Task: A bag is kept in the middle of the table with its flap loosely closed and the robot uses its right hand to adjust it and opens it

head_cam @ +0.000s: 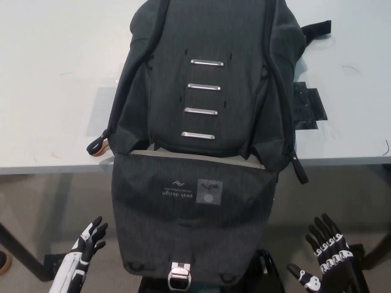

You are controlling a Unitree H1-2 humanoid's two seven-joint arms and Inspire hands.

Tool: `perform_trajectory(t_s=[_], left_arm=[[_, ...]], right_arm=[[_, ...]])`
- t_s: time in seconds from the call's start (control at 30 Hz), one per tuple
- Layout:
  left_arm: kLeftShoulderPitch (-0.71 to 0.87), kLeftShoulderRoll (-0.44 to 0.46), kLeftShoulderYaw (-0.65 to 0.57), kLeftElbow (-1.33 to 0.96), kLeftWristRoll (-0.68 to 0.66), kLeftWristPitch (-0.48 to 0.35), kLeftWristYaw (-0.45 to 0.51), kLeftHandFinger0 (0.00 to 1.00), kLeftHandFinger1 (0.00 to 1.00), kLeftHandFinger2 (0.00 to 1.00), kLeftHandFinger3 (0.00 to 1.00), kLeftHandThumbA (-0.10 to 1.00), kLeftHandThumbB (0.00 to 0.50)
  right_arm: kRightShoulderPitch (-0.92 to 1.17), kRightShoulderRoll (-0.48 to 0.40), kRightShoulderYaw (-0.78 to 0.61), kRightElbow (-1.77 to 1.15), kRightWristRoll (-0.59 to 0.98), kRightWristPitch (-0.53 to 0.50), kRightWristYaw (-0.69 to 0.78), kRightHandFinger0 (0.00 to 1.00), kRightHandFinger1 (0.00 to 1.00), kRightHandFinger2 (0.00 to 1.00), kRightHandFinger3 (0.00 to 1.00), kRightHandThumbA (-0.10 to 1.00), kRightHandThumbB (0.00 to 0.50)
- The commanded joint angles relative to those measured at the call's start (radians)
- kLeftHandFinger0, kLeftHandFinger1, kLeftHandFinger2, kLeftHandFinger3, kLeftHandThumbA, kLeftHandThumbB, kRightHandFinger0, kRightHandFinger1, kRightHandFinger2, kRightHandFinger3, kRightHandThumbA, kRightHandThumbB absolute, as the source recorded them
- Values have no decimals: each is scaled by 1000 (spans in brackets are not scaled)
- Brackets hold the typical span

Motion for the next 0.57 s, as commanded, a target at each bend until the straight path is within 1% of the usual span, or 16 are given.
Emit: perform_trajectory(t_s=[0.0, 0.07, 0.3, 0.37, 0.4, 0.43, 0.47, 0.53], left_arm=[[-4, 2, 0, -24, 1, -12, -1, 1000, 1000, 1000, 1000, 1000, 66], [0, 4, -1, -24, 6, -13, -1, 1000, 1000, 1000, 1000, 1000, 56], [42, -1, -4, -39, 9, -8, 0, 1000, 1000, 1000, 1000, 1000, 56], [58, -6, -6, -44, 6, -8, 0, 1000, 1000, 1000, 1000, 1000, 46], [60, -7, -6, -45, 4, -8, -1, 1000, 1000, 1000, 1000, 1000, 46], [60, -9, -6, -44, 3, -11, 0, 1000, 1000, 1000, 1000, 1000, 42], [60, -11, -5, -44, 8, -13, 4, 1000, 1000, 1000, 1000, 1000, 55], [60, -11, -5, -44, 18, -15, 7, 1000, 1000, 1000, 1000, 1000, 59]], right_arm=[[-13, -9, 4, -9, 18, -57, 6, 1000, 1000, 1000, 1000, 1000, 288], [-9, -10, 7, -12, 5, -67, 2, 1000, 1000, 1000, 1000, 1000, 269], [19, -14, 19, -29, -23, -54, -11, 1000, 1000, 1000, 1000, 1000, 288], [29, -21, 23, -19, -35, -76, -4, 964, 1000, 1000, 1000, 1000, 266], [30, -23, 24, -17, -44, -82, -6, 951, 1000, 1000, 1000, 1000, 264], [30, -25, 26, -19, -54, -81, -11, 945, 1000, 1000, 1000, 1000, 270], [28, -27, 27, -19, -58, -79, -13, 932, 1000, 1000, 1000, 1000, 269], [27, -28, 27, -16, -58, -80, -13, 922, 990, 1000, 1000, 1000, 275]])
